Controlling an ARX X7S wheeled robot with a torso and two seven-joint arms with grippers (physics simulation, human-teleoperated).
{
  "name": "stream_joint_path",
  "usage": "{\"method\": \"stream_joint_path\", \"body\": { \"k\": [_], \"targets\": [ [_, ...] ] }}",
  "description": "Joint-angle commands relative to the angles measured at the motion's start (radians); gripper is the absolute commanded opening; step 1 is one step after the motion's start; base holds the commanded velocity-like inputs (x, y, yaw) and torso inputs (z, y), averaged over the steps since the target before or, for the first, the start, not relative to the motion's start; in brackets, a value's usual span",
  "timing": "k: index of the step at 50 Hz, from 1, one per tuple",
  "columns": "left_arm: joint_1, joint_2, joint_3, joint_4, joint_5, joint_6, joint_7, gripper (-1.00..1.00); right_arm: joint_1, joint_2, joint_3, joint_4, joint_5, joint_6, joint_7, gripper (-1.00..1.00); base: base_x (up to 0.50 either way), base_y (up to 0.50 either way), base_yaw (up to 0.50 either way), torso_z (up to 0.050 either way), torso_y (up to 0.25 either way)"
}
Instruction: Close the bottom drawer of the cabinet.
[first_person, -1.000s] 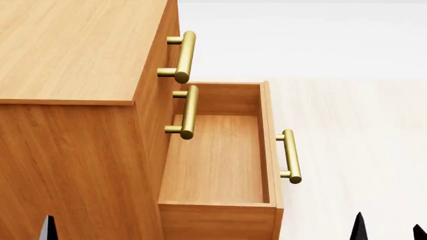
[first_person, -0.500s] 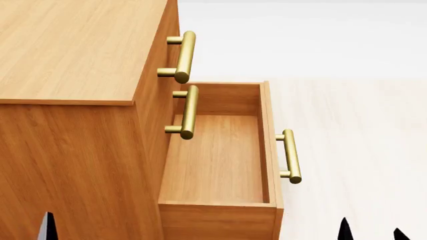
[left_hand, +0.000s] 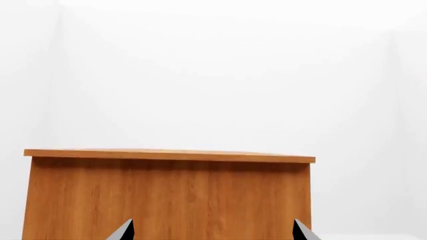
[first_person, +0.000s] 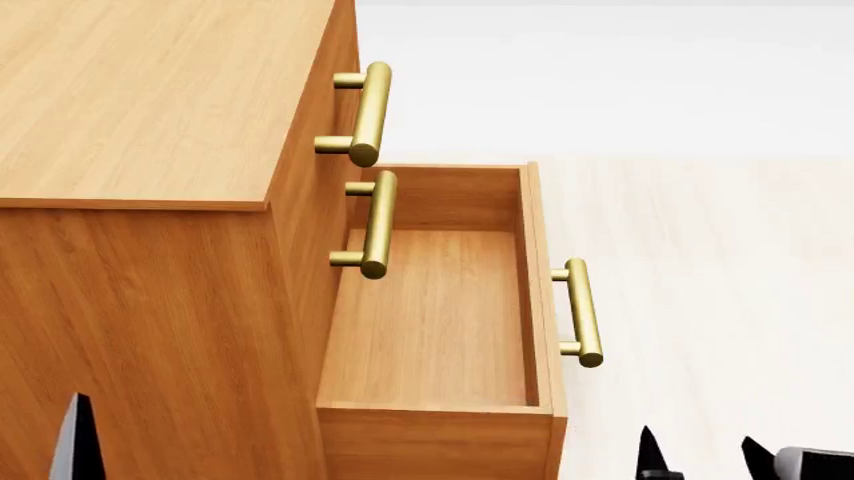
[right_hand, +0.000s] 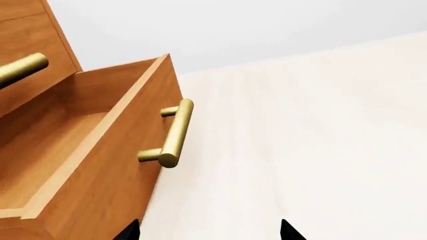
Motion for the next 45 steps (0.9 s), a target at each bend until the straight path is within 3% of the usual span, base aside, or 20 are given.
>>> {"method": "stream_joint_path", "body": {
  "k": [1, 45],
  "targets": [
    [-0.002, -0.002, 0.002, -0.021, -0.001, 0.019, 0.001, 1.00, 0.055, 0.019, -0.044, 0.020, -0.010, 0.041, -0.016, 1.00, 0.00, 0.00, 0.00, 0.000, 0.000],
    [0.004, -0.013, 0.011, -0.032, 0.003, 0.040, -0.014, 1.00, 0.257, 0.053, -0.212, 0.202, -0.076, 0.120, -0.145, 1.00, 0.00, 0.00, 0.00, 0.000, 0.000]
  ]
}}
